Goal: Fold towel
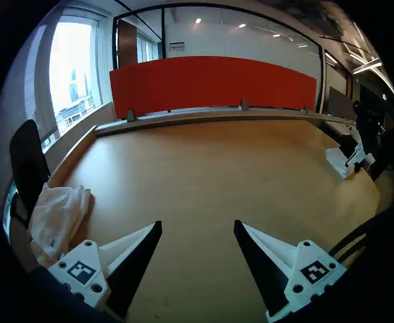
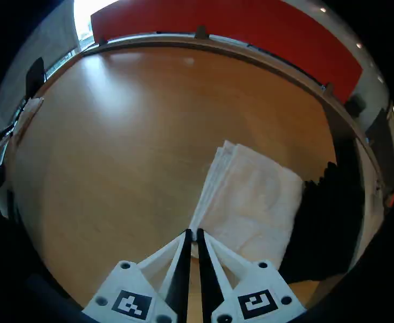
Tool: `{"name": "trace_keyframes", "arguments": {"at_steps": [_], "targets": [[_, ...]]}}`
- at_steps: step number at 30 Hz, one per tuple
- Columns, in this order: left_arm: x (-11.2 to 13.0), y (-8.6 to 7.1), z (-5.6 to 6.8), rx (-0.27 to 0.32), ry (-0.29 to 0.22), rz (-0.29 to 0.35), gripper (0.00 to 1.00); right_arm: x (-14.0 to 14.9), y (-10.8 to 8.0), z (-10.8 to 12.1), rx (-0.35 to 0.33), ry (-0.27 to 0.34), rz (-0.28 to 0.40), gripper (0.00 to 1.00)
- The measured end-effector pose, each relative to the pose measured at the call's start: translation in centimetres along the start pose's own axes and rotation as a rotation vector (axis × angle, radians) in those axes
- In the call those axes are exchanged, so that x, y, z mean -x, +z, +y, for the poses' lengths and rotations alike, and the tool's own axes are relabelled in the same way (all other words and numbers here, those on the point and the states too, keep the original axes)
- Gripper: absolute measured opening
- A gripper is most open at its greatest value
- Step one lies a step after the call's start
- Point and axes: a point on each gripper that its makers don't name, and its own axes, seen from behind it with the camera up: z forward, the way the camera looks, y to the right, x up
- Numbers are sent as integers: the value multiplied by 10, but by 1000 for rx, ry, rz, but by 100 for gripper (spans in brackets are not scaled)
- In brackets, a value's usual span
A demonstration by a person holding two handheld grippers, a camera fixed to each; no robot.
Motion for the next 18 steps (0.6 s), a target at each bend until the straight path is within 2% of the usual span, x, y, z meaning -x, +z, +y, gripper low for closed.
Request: {"name": "trace_keyframes", "arguments": {"at_steps": [12,15,17,18], "targets": [[-2,2,0,2,4,-1,99,2,-1,2,-5,4,-5,10],[-2,2,0,2,5,-1,99,4,0,1,-6,7,-10,13],[-2,2,0,1,3,-2,99,5,0,0,-10,9,-13,18],[-2,2,0,0,2,-2,99,6,0,-1,-13,9,-13,26]]}}
